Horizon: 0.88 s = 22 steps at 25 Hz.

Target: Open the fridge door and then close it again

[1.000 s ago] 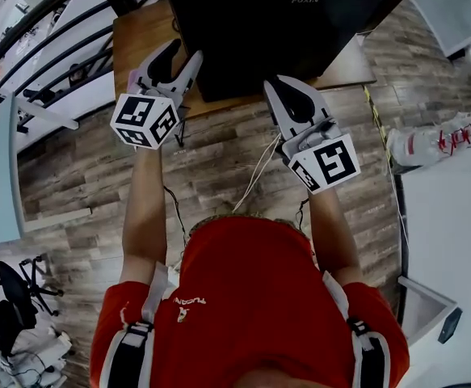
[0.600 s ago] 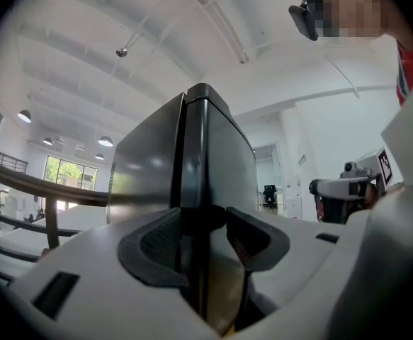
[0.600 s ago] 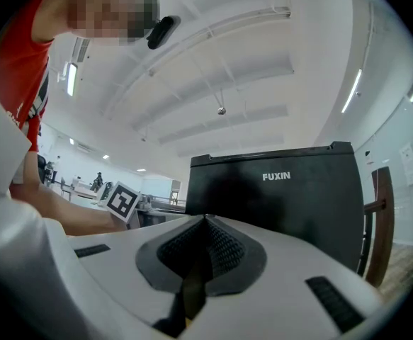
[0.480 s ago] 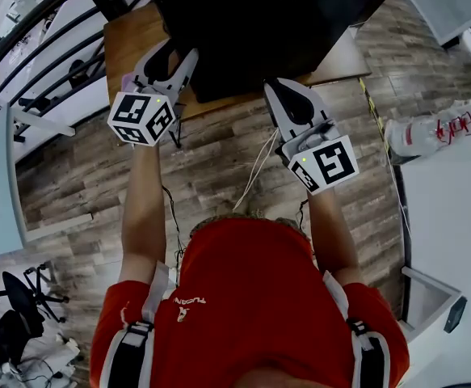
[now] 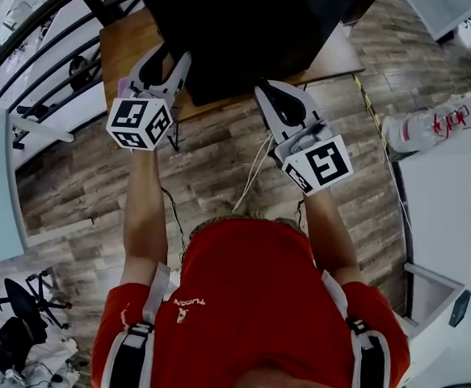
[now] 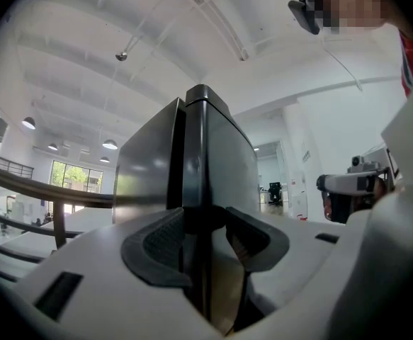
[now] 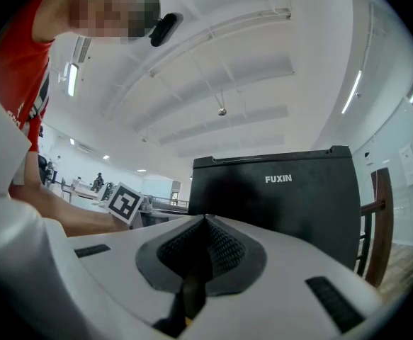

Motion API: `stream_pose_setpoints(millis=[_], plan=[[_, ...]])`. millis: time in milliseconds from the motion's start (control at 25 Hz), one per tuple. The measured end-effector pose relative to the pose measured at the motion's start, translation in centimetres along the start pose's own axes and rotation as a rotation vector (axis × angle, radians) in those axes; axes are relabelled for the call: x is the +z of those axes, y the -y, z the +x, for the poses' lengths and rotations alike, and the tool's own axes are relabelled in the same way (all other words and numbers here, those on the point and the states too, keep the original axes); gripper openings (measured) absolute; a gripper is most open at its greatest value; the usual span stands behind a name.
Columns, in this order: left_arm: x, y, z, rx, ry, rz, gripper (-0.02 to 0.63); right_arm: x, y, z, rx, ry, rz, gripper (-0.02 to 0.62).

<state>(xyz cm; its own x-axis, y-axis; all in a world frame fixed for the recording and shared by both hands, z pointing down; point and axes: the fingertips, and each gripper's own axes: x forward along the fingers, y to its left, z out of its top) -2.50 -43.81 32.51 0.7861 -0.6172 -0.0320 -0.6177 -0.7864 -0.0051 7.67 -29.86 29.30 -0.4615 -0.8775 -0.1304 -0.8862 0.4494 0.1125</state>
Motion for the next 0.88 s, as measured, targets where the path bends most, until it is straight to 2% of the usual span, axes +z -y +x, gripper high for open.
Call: stream_pose_setpoints(millis=[160, 520, 880], plan=[[0.4, 2.9, -1.9, -0.027, 0.042, 0.003, 0.169, 0.2, 0.4, -0.8, -0.007, 0.003, 0.002, 0.026], [0.6, 8.3, -5.1, -0.066, 0.055, 0.005, 0.143, 0.1, -0.8, -2.7, -0.012, 0.0, 0.013, 0.026], [0.8, 14.7, -7.1, -0.173, 0.061, -0.005, 0.126, 0.2, -2.4, -6.3, -0.044, -0.007, 0.038, 0.028]])
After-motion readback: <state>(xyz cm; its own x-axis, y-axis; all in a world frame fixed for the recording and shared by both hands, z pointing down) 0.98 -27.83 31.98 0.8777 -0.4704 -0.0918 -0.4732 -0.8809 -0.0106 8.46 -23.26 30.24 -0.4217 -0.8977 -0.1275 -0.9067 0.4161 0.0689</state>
